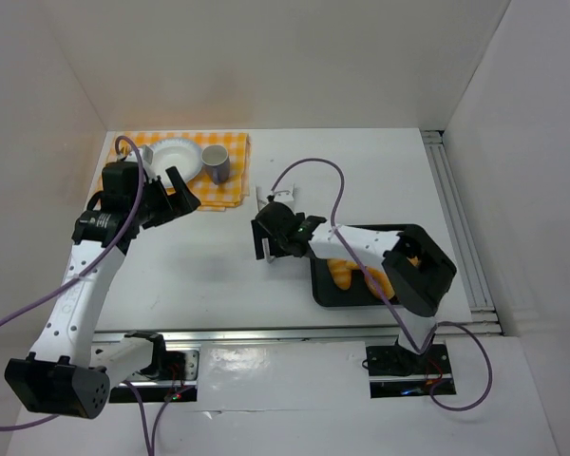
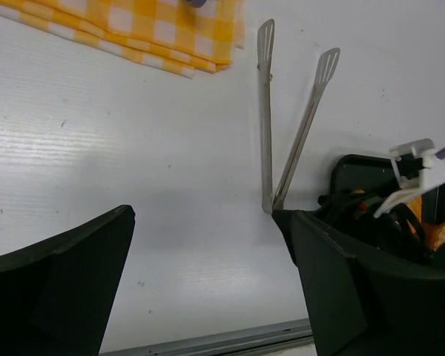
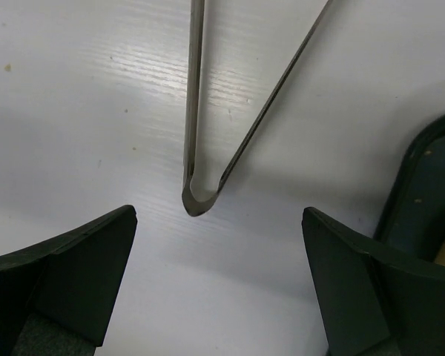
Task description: Place the bread
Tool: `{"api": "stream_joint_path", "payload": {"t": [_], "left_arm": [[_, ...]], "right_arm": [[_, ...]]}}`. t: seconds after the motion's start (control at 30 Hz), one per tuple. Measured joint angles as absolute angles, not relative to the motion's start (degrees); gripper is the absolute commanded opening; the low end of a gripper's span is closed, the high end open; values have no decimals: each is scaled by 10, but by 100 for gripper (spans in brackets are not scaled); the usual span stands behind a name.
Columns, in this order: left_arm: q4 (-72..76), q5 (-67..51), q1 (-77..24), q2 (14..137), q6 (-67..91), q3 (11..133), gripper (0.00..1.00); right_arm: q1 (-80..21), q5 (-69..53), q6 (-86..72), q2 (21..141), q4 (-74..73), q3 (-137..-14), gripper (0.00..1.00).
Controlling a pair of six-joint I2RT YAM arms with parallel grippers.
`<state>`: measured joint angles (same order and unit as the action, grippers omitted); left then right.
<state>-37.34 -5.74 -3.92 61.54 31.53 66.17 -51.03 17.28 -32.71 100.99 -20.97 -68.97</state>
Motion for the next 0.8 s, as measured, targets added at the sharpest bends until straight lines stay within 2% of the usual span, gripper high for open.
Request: {"api": "stream_joint_path", "payload": {"t": [0.23,0.63,0.73,0.77,0.8], "left_arm": [[-373,-62,-39,611,317,652,100],[-375,-63,-28,591,316,629,100],[-375,-63,-25,587,316,629,100],[-375,-63,-25,586,316,629,100],[-375,-63,-23,586,315,629,100]], "right_arm": [[-513,177,-336,1103,-190,-707,100],[-509,303,-366,1230,-176,-857,100],[-496,312,-369,1245,-162,-876,90],[-491,313,-370,1248,-158,-878,75],[-485,316,-371,1250,-156,-881,68]]}}
